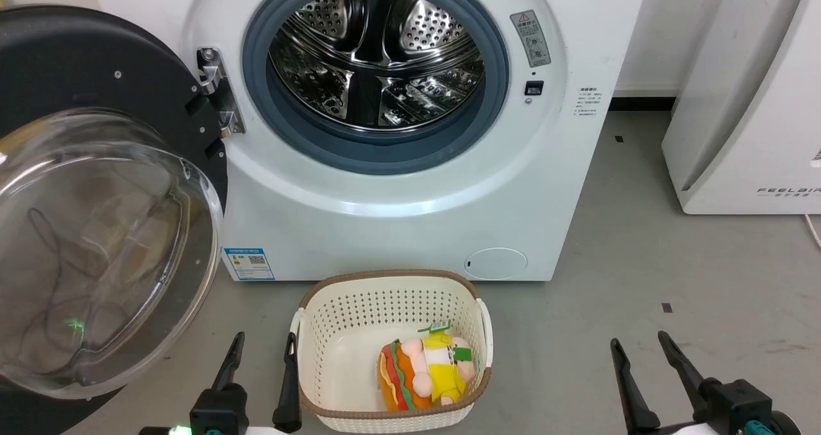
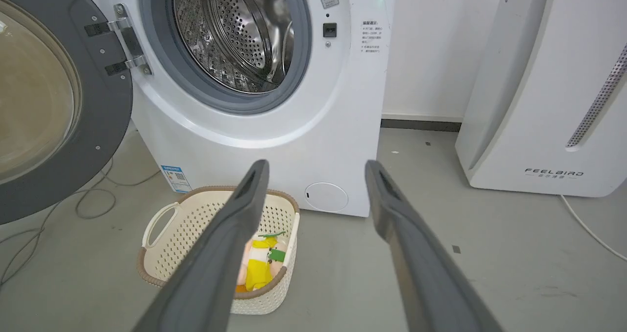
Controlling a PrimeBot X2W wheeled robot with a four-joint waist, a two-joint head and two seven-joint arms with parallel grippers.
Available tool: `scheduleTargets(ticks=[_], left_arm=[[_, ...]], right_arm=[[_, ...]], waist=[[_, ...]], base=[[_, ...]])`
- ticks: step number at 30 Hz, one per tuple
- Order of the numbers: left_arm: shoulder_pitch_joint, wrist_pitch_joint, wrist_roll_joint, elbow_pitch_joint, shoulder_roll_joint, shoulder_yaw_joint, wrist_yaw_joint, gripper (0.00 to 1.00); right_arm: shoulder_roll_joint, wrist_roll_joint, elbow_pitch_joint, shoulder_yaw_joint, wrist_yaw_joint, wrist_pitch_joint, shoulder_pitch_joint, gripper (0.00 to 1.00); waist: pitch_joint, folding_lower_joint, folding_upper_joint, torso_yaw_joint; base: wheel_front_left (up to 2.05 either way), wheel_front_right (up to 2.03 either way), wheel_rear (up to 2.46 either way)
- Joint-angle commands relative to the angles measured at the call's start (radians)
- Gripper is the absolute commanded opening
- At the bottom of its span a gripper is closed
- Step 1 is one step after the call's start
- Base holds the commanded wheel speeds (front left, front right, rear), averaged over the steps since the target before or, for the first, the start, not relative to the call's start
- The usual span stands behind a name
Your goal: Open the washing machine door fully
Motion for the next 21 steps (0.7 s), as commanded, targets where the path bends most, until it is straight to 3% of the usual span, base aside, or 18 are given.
scheduleTargets(ticks=[1, 4, 5, 21], left_arm=[[-0.012, -0.005, 0.002, 0.0, 0.007, 0.0, -0.001, 1.0], [-0.015, -0.005, 0.004, -0.001, 0.009, -0.004, -0.003, 1.0], [0.0, 0.001, 0.0, 0.0, 0.001, -0.003, 0.0, 0.0], [-0.007, 0.031, 0.009, -0.019, -0.004, 0.01, -0.012, 0.0]], right_arm=[[0.003, -0.004, -0.005, -0.002, -0.001, 0.0, 0.012, 1.0], [0.003, -0.002, -0.004, -0.003, -0.001, -0.001, 0.012, 1.0], [0.0, 0.0, 0.0, -0.001, 0.0, 0.0, 0.0, 0.0], [0.0, -0.008, -0.018, -0.001, 0.0, 0.025, -0.009, 0.0]], waist=[[0.001, 0.0, 0.0, 0.001], [0.004, 0.0, 0.0, 0.003], [0.004, 0.0, 0.0, 0.003], [0.004, 0.0, 0.0, 0.003]], base=[[0.0, 0.0, 0.0], [0.0, 0.0, 0.0], [0.0, 0.0, 0.0], [0.0, 0.0, 0.0]])
